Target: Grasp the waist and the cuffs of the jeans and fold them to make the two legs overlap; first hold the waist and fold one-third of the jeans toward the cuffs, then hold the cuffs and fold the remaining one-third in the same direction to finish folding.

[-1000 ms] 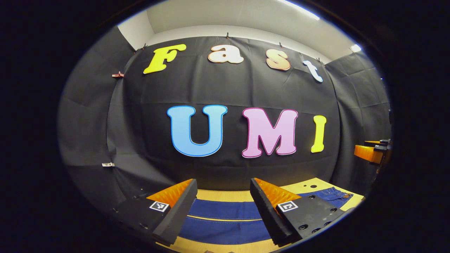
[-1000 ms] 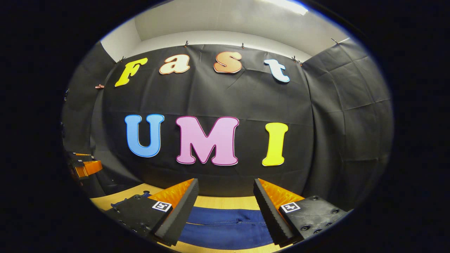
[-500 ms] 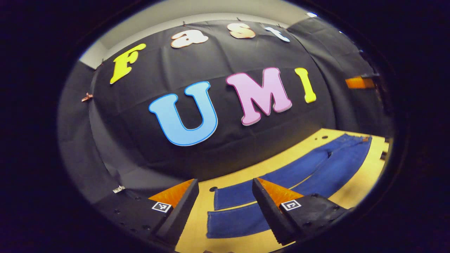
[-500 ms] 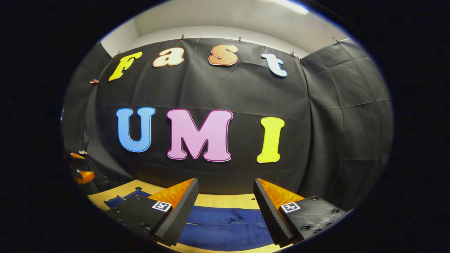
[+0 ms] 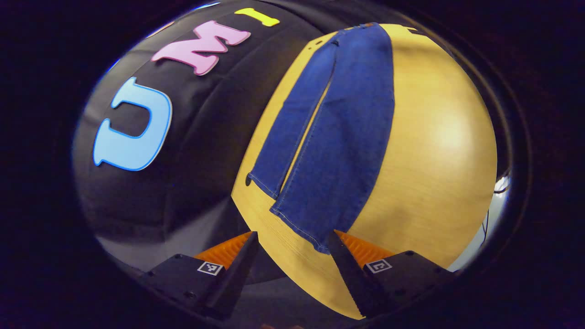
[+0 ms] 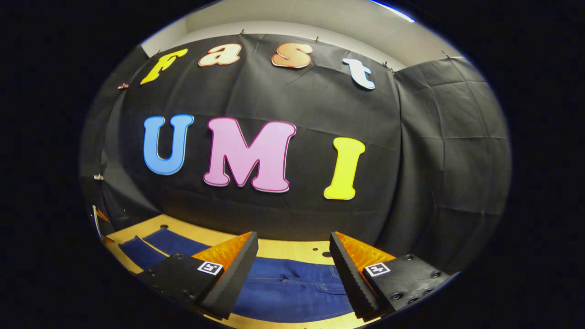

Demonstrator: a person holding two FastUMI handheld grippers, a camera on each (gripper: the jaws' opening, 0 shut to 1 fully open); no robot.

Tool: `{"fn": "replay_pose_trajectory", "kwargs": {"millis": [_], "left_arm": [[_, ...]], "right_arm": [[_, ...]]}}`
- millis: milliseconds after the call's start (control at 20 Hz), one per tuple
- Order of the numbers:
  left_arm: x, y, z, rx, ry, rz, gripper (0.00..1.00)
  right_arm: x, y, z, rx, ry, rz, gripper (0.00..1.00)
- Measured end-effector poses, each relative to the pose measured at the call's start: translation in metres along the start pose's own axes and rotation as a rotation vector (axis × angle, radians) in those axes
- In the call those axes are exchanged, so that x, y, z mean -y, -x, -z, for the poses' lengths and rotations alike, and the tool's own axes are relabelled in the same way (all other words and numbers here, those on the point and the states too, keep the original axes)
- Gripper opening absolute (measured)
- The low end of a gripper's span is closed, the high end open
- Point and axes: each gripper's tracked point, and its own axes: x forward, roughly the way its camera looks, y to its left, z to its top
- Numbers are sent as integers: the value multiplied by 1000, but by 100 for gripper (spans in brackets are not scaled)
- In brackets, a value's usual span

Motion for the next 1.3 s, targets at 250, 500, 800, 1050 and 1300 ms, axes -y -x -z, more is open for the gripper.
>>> {"fn": "replay_pose_trajectory", "kwargs": {"millis": [250, 500, 800, 1050, 1300], "left_arm": [[29, -27, 13, -42, -140, 145, 98], [36, -60, 7, -73, -185, 144, 90], [34, -82, 31, -122, -132, 177, 69], [45, -88, 31, -163, -43, 257, 30], [41, -87, 27, -171, -44, 277, 19]], "right_arm": [[28, -4, 32, -80, 15, 51, 96], [81, -9, 46, -93, 86, 157, 96], [131, -29, 73, -120, 344, 172, 96], [170, -38, 122, -212, 559, 125, 96], [208, -41, 164, -303, 886, -43, 96]]}}
